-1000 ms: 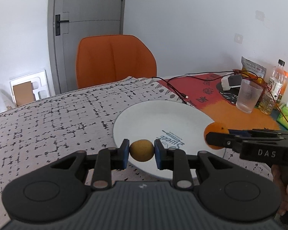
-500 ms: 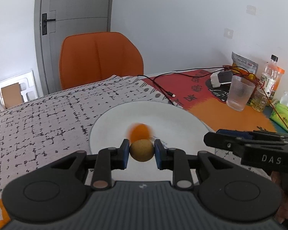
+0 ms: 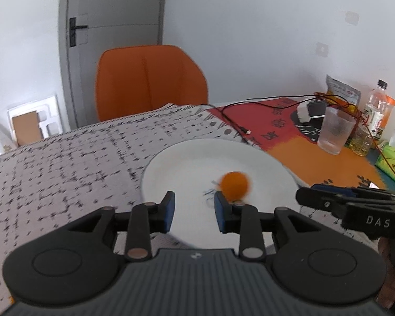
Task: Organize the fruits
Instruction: 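Open the left gripper over the plate while the right gripper releases the orange, then move both open grippers back to the fruit pile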
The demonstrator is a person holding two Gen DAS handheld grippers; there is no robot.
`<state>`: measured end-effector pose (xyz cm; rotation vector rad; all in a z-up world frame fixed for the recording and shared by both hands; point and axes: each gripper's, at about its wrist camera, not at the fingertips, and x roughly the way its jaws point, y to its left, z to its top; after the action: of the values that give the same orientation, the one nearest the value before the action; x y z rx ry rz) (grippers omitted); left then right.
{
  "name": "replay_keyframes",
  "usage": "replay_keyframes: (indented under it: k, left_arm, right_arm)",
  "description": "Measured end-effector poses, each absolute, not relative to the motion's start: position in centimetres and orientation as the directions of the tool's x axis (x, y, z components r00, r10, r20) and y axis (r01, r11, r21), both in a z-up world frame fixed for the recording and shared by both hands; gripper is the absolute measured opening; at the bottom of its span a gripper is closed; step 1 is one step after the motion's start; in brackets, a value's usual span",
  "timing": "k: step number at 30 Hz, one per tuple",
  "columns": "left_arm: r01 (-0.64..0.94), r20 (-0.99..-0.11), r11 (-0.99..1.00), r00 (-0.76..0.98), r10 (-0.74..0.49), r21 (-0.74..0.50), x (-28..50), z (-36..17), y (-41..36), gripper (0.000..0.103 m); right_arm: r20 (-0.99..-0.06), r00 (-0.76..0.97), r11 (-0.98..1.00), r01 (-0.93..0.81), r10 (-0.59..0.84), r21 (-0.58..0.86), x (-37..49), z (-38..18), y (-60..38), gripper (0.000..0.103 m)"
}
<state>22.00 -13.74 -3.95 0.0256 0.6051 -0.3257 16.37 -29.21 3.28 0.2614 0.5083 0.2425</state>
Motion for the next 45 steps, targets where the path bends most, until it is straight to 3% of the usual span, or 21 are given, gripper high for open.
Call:
replay_keyframes:
  k: [7, 15, 34, 45]
  left_arm:
    - [0.241, -0.57, 0.967, 0.784, -0.244, -0.082, 20.9, -3.8, -11.1, 0.055]
    - [0.157, -0.559, 0.985, 0.812, -0.167, -0.066, 19.2, -3.5, -8.1, 0.073]
    - [-0.021, -0.558, 0.997, 0.829, -0.022, -0.069, 13.5, -2.9, -1.8, 0.075]
    - [-0.084, -0.564, 0.991, 0.826, 0.013, -0.1, 9.9, -3.0, 0.2, 0.075]
  right_arm:
    - [-0.444, 0.842, 0.936, -0.182, 0.307, 0.302, 16.1, 3.1, -28.4, 0.052]
    - [-0.454, 0.825, 0.928, -0.211, 0.338, 0.307, 16.0, 2.8, -27.2, 0.061]
    - [-0.428, 0.795, 0.899, -0.329, 0.429, 0.289, 13.4, 4.5, -22.9, 0.073]
    - [-0.465, 0.761, 0.891, -0.368, 0.453, 0.265, 11.0, 3.6, -21.4, 0.077]
